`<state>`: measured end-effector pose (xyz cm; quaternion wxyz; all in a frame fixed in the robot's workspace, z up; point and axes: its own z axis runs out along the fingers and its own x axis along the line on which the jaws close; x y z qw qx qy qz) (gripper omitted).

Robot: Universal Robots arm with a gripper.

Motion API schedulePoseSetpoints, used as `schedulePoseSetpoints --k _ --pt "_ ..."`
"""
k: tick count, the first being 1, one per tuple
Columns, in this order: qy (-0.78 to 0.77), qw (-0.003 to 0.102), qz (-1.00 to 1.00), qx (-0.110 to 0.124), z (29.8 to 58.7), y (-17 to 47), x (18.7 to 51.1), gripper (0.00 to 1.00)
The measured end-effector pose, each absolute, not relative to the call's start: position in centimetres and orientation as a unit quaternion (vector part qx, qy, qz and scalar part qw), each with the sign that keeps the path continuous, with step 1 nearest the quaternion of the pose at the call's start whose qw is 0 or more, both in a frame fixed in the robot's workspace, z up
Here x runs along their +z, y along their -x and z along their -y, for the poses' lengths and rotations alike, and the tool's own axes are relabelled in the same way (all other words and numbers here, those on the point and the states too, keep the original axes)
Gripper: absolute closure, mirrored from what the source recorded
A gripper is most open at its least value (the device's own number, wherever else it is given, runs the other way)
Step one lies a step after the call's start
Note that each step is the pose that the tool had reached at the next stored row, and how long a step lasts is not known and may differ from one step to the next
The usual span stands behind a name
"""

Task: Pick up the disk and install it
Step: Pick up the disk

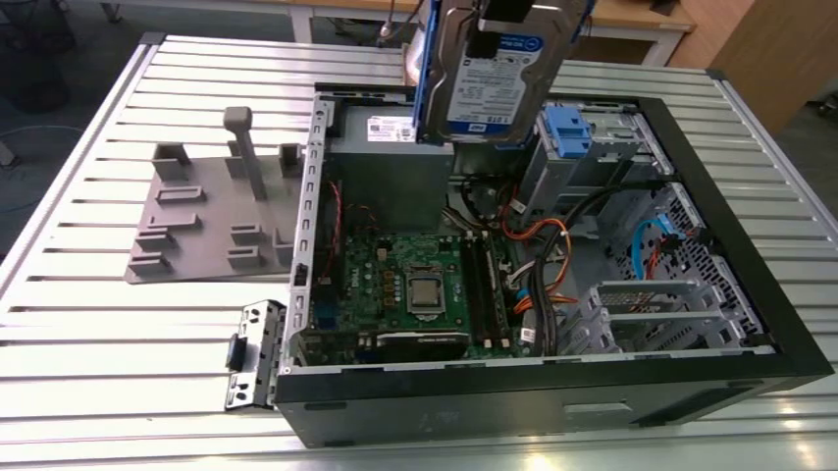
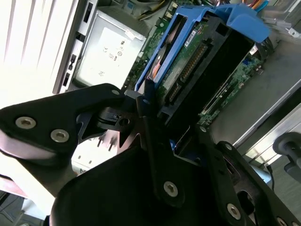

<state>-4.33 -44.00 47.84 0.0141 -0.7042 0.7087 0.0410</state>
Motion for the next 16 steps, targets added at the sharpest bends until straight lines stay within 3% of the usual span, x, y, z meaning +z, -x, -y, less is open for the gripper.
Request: schedulePoseSetpoints --k 16 --pt "0.704 0.014 -0.709 0.041 44.8 1.9 47.6 0.64"
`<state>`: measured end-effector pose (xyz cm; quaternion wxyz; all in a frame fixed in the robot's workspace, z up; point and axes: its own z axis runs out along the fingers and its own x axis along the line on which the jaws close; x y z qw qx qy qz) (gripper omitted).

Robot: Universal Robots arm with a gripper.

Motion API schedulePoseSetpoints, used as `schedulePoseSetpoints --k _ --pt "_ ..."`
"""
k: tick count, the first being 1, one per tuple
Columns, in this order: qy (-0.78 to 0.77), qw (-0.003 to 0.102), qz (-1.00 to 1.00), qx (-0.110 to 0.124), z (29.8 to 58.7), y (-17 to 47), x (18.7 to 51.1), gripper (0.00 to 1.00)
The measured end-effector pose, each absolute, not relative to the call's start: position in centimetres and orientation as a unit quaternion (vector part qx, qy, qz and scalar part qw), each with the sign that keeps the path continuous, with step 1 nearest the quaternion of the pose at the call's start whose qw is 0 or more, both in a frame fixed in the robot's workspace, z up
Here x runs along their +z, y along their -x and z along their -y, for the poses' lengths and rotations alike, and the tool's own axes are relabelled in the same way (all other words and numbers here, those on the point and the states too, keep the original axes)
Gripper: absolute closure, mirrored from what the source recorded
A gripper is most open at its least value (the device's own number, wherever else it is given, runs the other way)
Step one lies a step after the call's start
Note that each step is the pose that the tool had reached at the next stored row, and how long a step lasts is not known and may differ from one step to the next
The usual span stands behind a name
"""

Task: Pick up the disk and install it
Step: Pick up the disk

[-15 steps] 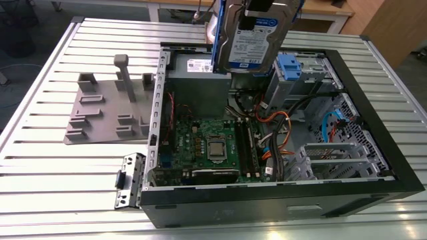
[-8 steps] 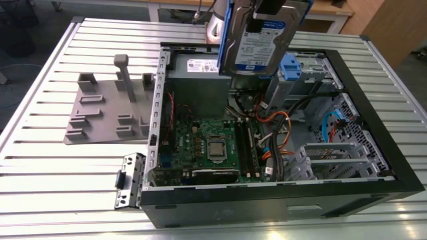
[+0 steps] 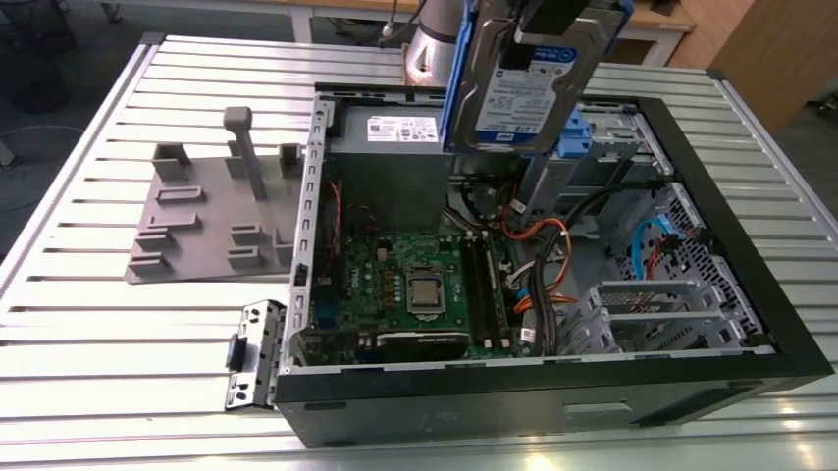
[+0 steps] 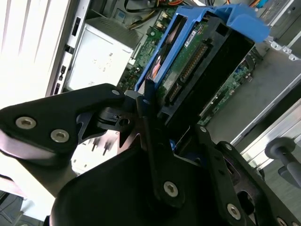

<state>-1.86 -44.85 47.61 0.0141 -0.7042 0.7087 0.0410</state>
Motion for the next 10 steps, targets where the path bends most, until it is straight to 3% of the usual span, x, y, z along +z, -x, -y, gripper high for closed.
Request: schedulePoseSetpoints --k 10 --pt "0.704 0.014 -0.709 0.041 45.3 0.4 47.5 0.64"
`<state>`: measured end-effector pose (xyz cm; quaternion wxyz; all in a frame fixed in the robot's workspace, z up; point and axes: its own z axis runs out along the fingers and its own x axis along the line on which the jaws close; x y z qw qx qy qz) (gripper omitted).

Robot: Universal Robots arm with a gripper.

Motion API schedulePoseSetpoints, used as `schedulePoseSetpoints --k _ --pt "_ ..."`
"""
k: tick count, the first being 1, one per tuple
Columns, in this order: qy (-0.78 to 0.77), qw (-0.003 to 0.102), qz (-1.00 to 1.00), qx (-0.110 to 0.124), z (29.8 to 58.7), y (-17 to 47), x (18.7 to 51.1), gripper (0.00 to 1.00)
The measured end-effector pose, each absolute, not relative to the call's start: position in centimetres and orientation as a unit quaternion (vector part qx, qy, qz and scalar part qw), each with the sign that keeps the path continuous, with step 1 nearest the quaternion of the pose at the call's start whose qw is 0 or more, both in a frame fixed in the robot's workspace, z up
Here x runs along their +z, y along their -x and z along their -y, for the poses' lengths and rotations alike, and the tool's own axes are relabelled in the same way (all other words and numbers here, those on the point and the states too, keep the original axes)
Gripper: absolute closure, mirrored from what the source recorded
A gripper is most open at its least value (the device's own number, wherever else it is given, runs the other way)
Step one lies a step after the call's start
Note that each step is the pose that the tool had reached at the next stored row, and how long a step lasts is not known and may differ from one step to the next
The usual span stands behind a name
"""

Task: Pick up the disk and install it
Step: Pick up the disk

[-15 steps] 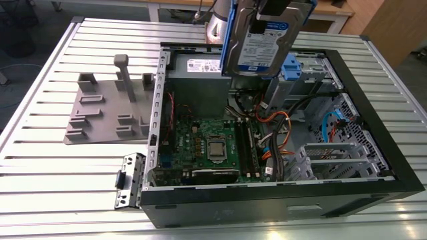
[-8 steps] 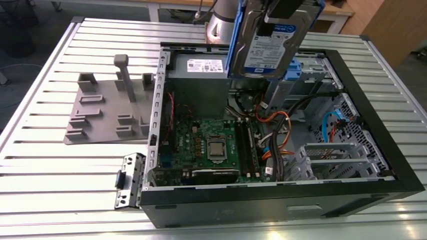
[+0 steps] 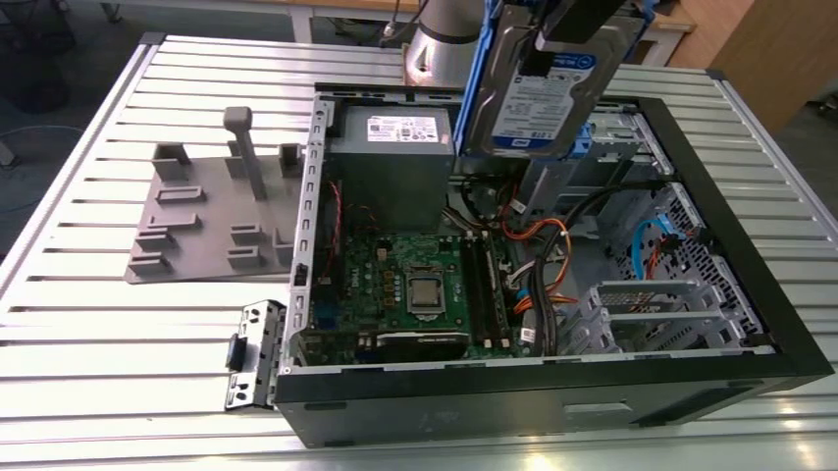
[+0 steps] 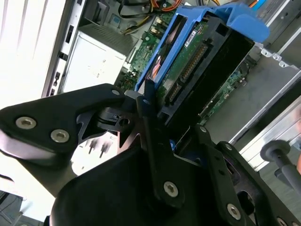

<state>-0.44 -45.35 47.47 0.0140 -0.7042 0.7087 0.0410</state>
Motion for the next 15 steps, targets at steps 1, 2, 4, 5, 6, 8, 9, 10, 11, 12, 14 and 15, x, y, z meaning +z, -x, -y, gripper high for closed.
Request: schedulePoseSetpoints --k 1,2,4,5,6,8,9,10,11,12,14,15 --pt "0.704 0.014 -0.709 0.041 45.4 0.3 47.5 0.64" --pt "0.704 0.014 -0.709 0.041 45.4 0.2 47.4 0.64" --pt "0.704 0.014 -0.709 0.041 45.5 -0.1 47.4 0.64" --pt "0.704 0.014 -0.709 0.041 45.6 -0.2 47.4 0.64" --pt "0.704 0.014 -0.709 0.041 45.6 -0.4 47.4 0.64" --pt "0.704 0.014 -0.709 0.041 45.7 -0.7 47.4 0.64" --pt "0.704 0.014 -0.709 0.041 45.8 -0.8 47.4 0.64" --pt "0.704 0.014 -0.709 0.041 45.8 -0.9 47.3 0.64" --pt "0.704 0.014 -0.709 0.041 45.9 -1.1 47.3 0.64" --pt "0.704 0.014 -0.709 0.041 45.9 -1.3 47.3 0.64" --pt "0.704 0.014 -0.709 0.041 46.0 -1.6 47.3 0.64" --pt "0.704 0.014 -0.709 0.041 46.0 -1.7 47.3 0.64"
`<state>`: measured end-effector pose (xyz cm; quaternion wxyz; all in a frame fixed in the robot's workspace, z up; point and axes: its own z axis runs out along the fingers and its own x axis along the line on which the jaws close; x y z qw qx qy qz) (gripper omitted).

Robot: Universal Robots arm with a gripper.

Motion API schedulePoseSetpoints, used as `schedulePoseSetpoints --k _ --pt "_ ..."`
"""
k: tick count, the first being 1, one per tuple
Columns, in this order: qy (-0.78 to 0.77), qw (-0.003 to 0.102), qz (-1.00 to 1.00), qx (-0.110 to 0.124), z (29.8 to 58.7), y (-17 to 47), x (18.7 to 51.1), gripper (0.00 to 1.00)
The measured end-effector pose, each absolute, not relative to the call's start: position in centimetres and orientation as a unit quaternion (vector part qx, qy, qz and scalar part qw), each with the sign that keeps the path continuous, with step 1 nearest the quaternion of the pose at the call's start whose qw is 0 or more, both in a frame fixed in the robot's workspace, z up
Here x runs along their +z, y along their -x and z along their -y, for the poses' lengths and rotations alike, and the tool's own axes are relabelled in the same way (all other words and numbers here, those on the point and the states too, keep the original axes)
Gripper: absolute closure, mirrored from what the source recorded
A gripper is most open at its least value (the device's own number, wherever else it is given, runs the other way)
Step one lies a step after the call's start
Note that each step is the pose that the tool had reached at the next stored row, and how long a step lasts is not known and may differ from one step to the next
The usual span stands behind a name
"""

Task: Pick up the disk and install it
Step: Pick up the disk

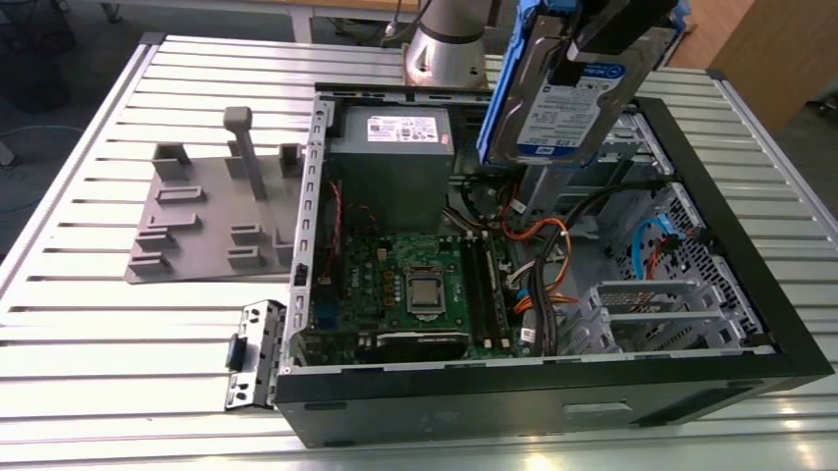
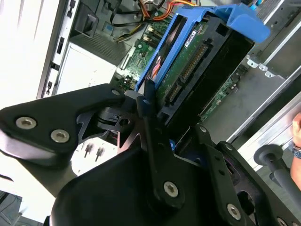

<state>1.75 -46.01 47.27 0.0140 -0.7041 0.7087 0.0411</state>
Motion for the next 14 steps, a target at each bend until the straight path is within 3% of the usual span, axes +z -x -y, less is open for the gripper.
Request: schedulePoseSetpoints --k 14 --pt "0.704 0.014 -0.709 0.041 47.3 -3.9 47.1 0.64"
